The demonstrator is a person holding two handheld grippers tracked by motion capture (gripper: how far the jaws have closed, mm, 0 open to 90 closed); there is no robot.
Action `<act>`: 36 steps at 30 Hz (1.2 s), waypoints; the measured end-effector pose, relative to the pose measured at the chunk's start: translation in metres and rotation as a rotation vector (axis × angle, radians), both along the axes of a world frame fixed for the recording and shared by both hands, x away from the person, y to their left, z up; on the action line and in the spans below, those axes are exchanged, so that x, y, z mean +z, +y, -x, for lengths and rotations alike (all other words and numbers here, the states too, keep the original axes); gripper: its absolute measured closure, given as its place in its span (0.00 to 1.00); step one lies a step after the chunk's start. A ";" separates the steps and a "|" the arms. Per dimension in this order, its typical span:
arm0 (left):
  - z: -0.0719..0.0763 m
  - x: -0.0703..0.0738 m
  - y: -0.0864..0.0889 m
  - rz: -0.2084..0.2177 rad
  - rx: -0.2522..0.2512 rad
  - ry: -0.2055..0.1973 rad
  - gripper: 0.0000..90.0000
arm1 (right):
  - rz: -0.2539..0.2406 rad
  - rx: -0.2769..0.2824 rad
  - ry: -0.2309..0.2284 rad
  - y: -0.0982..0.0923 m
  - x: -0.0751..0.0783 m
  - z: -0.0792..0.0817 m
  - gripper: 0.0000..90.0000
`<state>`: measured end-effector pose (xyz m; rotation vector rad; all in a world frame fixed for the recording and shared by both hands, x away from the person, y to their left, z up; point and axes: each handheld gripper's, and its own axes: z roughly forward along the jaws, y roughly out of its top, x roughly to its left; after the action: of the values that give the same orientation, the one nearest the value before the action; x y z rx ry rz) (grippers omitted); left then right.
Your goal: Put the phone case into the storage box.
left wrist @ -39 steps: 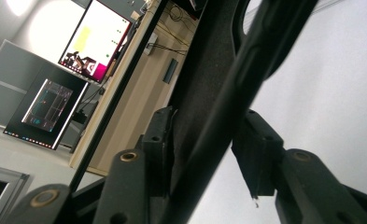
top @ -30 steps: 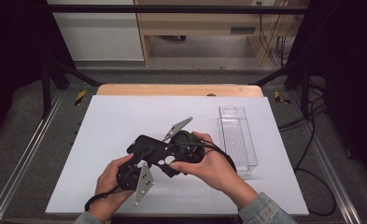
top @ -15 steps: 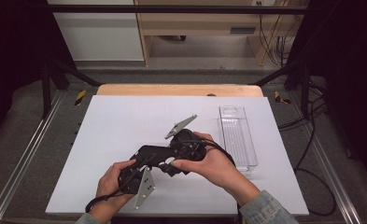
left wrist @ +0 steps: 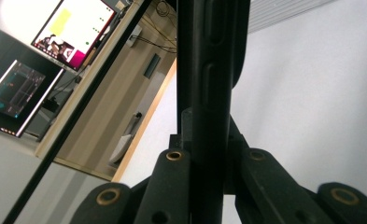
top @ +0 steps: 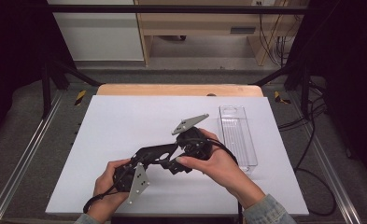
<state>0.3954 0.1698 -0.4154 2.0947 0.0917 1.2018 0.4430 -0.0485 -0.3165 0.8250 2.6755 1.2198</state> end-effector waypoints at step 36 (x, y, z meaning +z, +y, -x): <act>-0.018 0.038 0.009 0.341 0.067 0.144 0.95 | -0.233 -0.177 -0.170 -0.049 -0.017 0.006 0.07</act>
<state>0.4130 0.1786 -0.3773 1.8841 0.4072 0.9926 0.4371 -0.0977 -0.3339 0.9182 2.3042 1.5004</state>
